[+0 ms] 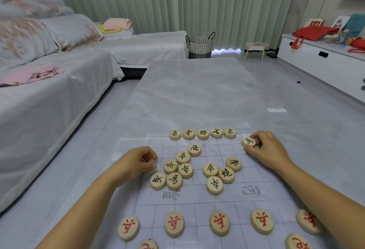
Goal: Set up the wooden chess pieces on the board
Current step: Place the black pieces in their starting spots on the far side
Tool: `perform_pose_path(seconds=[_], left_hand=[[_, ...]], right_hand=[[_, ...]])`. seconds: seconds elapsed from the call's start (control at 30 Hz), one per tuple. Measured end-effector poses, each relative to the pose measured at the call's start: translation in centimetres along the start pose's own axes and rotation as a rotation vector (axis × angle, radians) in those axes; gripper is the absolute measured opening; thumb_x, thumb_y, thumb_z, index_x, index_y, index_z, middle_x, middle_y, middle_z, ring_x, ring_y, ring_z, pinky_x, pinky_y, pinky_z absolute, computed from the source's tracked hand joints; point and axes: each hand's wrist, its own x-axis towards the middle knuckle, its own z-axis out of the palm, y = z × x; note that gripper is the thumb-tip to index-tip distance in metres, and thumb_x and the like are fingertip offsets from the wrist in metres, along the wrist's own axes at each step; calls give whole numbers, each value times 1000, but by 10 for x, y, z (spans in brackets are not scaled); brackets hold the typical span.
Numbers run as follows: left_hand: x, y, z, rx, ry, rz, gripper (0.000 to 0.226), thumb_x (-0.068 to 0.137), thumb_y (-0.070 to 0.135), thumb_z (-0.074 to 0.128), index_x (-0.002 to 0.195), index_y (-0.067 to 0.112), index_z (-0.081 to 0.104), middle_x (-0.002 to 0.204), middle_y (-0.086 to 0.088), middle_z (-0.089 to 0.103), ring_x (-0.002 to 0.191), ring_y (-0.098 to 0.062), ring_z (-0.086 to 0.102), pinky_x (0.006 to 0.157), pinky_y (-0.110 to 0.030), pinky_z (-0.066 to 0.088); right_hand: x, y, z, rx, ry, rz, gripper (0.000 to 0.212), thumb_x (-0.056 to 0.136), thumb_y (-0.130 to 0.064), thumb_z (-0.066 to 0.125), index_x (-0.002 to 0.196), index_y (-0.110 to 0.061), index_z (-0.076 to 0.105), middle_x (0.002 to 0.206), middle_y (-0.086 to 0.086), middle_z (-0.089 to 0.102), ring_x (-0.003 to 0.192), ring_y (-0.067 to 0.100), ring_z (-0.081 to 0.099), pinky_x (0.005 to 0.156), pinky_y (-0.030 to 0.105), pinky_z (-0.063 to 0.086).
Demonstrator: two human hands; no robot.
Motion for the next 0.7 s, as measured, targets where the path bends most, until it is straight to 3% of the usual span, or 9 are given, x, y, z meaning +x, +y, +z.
perform_pose_path(seconds=[0.53, 0.7], left_hand=[[-18, 3, 10, -14, -149, 57, 6, 80, 10, 67, 83, 14, 64, 74, 3, 59, 66, -8, 52, 64, -18, 44], [-25, 6, 16, 103, -111, 126, 31, 70, 25, 78, 94, 19, 60, 90, 4, 54, 81, -11, 52, 73, -21, 46]], right_hand=[[0, -2, 0, 13, -2, 11, 23, 79, -36, 67, 93, -23, 54, 92, 1, 52, 85, 19, 51, 70, 29, 35], [1, -2, 0, 9, -3, 16, 24, 78, -37, 67, 94, -23, 55, 93, 1, 53, 86, 19, 52, 72, 30, 37]])
